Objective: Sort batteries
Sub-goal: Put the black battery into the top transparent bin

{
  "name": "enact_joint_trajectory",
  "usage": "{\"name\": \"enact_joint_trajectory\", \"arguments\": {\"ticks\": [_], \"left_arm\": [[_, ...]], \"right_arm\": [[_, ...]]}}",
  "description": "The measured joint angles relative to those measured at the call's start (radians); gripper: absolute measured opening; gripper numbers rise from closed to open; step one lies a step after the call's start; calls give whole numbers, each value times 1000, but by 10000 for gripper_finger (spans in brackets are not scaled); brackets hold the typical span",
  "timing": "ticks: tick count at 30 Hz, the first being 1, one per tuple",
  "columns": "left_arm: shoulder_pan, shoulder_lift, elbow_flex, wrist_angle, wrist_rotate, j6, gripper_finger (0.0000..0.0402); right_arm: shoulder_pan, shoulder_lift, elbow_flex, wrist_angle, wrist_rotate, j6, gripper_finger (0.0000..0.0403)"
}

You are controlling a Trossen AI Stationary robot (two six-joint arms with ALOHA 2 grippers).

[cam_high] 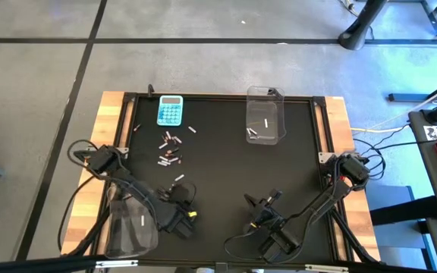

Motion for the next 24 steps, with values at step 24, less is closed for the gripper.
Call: {"name": "enact_joint_trajectory", "arguments": {"ticks": [24], "left_arm": [[-29, -68, -11, 225, 183, 445, 193]], "right_arm": [[0, 0, 0, 1, 0, 0, 3]]}}
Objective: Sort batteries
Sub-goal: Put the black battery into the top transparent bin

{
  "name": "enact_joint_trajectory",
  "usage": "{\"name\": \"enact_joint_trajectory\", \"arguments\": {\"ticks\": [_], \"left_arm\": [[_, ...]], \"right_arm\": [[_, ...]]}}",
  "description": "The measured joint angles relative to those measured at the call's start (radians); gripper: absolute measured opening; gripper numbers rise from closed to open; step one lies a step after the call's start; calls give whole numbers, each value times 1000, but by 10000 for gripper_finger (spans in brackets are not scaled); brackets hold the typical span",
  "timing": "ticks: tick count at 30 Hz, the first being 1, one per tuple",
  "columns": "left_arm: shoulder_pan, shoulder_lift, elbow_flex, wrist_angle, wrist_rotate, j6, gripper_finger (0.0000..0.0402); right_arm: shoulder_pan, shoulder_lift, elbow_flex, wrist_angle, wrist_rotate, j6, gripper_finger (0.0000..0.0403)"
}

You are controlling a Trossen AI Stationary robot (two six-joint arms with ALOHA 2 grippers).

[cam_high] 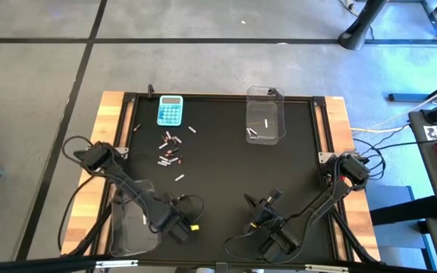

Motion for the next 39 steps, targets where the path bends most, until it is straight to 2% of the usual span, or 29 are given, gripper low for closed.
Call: {"name": "enact_joint_trajectory", "arguments": {"ticks": [10, 17, 22, 29, 36, 39], "left_arm": [[-93, 15, 1, 261, 19, 93, 193], [-110, 87, 3, 271, -36, 111, 193], [-106, 93, 3, 278, -63, 153, 188], [-102, 100, 0, 302, -131, 311, 135], [-77, 104, -1, 332, -180, 456, 41], [-64, 103, -1, 329, -184, 503, 34]], "right_arm": [[0, 0, 0, 9, 0, 0, 3], [0, 0, 0, 21, -3, 0, 3], [0, 0, 0, 22, -11, 0, 3], [0, 0, 0, 46, -46, -1, 3], [0, 0, 0, 67, -74, -6, 3], [0, 0, 0, 76, -75, -7, 3]]}}
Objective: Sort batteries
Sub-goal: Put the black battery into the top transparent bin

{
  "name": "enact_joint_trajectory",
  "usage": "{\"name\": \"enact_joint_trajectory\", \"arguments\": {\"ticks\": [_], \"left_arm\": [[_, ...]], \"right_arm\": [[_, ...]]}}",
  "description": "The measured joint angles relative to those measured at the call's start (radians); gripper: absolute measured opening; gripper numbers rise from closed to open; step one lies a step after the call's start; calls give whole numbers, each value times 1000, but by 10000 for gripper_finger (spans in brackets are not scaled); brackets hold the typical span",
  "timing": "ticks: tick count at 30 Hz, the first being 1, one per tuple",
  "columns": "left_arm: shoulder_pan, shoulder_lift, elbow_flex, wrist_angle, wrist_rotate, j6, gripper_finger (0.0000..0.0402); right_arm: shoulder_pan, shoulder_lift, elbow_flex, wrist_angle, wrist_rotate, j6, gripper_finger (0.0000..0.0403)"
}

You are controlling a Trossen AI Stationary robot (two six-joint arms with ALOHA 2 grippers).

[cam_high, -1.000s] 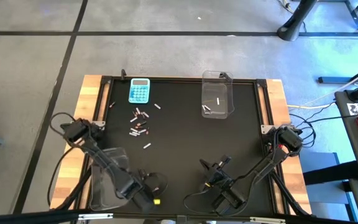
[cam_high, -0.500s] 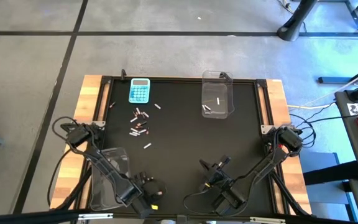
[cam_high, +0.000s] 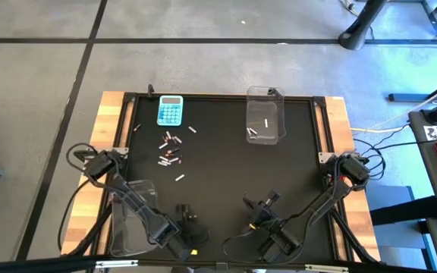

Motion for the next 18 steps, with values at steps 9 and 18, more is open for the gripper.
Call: {"name": "enact_joint_trajectory", "arguments": {"ticks": [9, 18], "left_arm": [[10, -41, 8, -38, -176, 71, 34], [-31, -268, 108, -136, -406, -31, 34]], "right_arm": [[0, 0, 0, 75, -94, -55, 3], [-35, -3, 3, 110, -97, -266, 3]]}}
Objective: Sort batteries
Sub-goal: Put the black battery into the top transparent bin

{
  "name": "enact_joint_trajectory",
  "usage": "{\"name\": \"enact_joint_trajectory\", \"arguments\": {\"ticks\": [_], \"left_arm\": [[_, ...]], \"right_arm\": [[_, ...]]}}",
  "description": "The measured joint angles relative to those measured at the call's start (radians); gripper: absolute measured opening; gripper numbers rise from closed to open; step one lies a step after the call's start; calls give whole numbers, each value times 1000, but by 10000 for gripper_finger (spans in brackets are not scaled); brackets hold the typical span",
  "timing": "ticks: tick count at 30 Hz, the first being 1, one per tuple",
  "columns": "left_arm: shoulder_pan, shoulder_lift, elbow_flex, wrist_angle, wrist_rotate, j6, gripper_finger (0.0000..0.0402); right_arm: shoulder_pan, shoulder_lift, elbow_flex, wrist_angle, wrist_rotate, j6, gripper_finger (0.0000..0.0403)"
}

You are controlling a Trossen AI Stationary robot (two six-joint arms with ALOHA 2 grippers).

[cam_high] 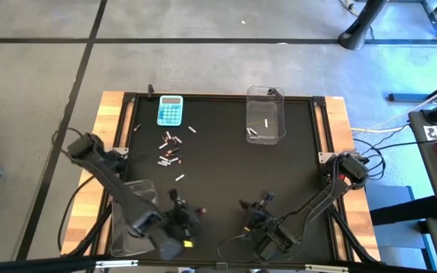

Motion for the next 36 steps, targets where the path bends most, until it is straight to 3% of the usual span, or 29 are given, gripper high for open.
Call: {"name": "enact_joint_trajectory", "arguments": {"ticks": [3, 6, 11, 13, 16, 27, 36], "left_arm": [[-31, -80, 41, -30, 31, -59, 34], [-67, -114, 79, -168, 167, -130, 34], [-138, -83, 82, -615, 435, -556, 34], [-170, -60, 54, -717, 516, -699, 34], [-202, -53, -14, -672, 626, -757, 34], [-217, -54, -313, -367, 762, -724, 34], [-283, -58, -430, -247, 767, -837, 34]], "right_arm": [[-34, 0, 0, 21, -9, -87, 3], [-73, 0, 0, 64, -23, -180, 3], [-129, -1, 0, 174, -34, -382, 3], [-147, -1, 0, 215, -51, -460, 3], [-164, -1, 1, 255, -78, -549, 3], [-132, -2, 1, 254, -114, -612, 3], [-92, -2, 1, 254, -117, -612, 3]]}}
